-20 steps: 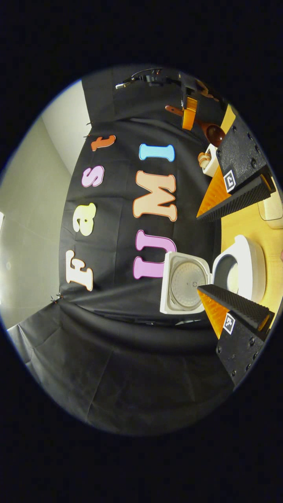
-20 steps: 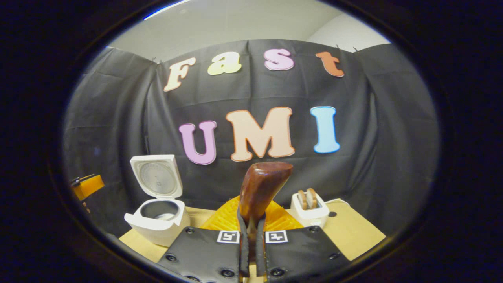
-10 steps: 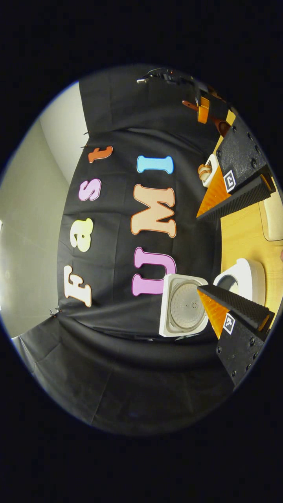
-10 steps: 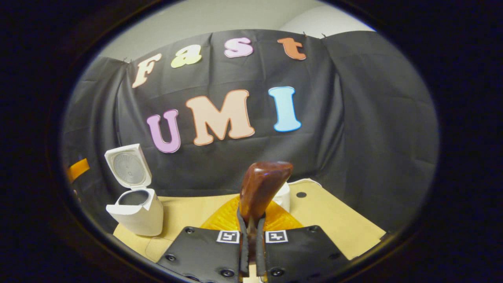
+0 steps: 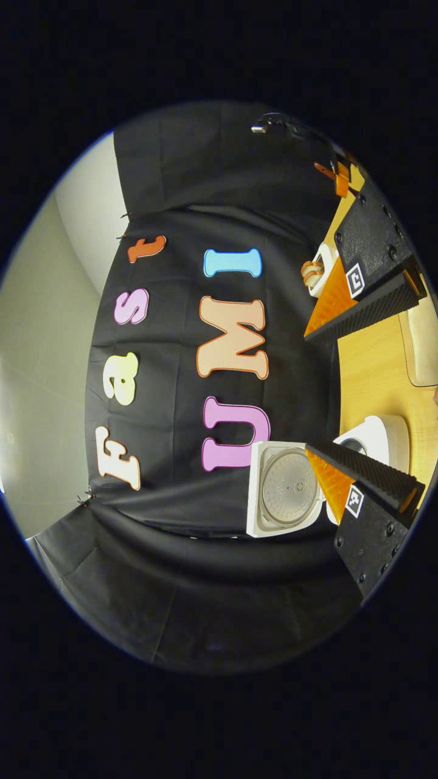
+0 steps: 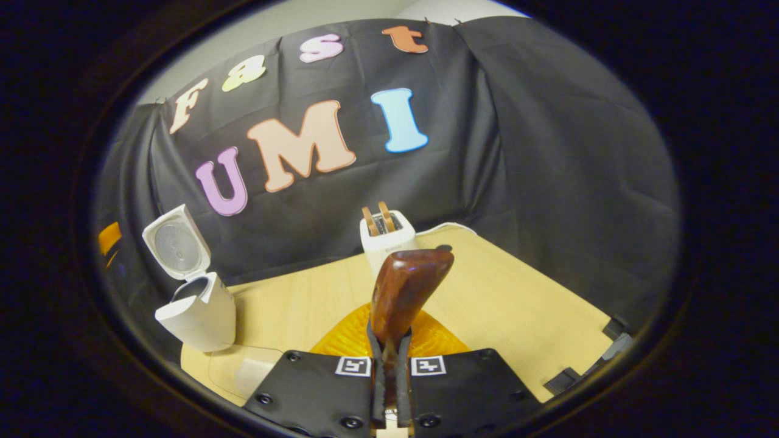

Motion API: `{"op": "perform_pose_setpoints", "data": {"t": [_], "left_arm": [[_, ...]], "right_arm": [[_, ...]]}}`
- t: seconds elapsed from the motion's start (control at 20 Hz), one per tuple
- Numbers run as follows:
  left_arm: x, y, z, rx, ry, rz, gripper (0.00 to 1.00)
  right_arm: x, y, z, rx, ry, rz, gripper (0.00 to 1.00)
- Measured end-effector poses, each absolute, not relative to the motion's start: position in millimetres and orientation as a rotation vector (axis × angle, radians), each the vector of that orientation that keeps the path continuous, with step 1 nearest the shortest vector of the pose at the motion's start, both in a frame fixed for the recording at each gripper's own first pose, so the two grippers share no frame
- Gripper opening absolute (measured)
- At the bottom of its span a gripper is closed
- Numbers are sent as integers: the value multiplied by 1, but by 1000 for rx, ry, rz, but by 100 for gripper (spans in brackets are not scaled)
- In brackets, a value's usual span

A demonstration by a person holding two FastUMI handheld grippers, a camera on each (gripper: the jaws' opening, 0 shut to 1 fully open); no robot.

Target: Close the left gripper, press the button to open the rice cooker; take a wooden spoon from the chopstick holder with the right hand, scoop a spoonful of rice and pour it into the rice cooker, then put the wooden spoon back into the chopstick holder.

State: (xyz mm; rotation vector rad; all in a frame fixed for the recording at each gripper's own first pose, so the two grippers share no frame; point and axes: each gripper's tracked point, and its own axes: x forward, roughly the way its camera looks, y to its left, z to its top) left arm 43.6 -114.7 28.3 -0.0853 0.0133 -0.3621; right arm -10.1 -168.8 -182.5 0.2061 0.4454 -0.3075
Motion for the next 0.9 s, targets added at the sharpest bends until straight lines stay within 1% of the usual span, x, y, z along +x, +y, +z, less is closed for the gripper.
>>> {"op": "perform_pose_setpoints", "data": {"t": [0.1, 0.35, 0.45, 0.5, 0.6, 0.65, 0.75, 0.8, 0.9], "left_arm": [[43, -117, 28, -84, 15, -363, 95], [41, -117, 28, -66, 16, -355, 94], [41, -115, 28, -63, 15, -351, 95], [42, -114, 28, -60, 16, -347, 95], [41, -113, 30, -58, 13, -343, 94], [42, -113, 29, -58, 10, -342, 94], [41, -113, 31, -56, 7, -343, 95], [41, -112, 31, -55, 6, -342, 95], [43, -112, 31, -58, 6, -342, 95]], "right_arm": [[-23, -169, -205, 206, 475, -311, 10], [-30, -180, -237, 220, 521, -349, 10], [-33, -180, -244, 227, 537, -354, 14], [-33, -180, -252, 229, 552, -354, 12], [-35, -181, -258, 224, 565, -356, 14], [-36, -181, -260, 226, 572, -356, 12], [-35, -185, -259, 224, 574, -357, 19], [-37, -189, -255, 221, 571, -355, 27], [-36, -193, -247, 211, 556, -362, 28]]}}
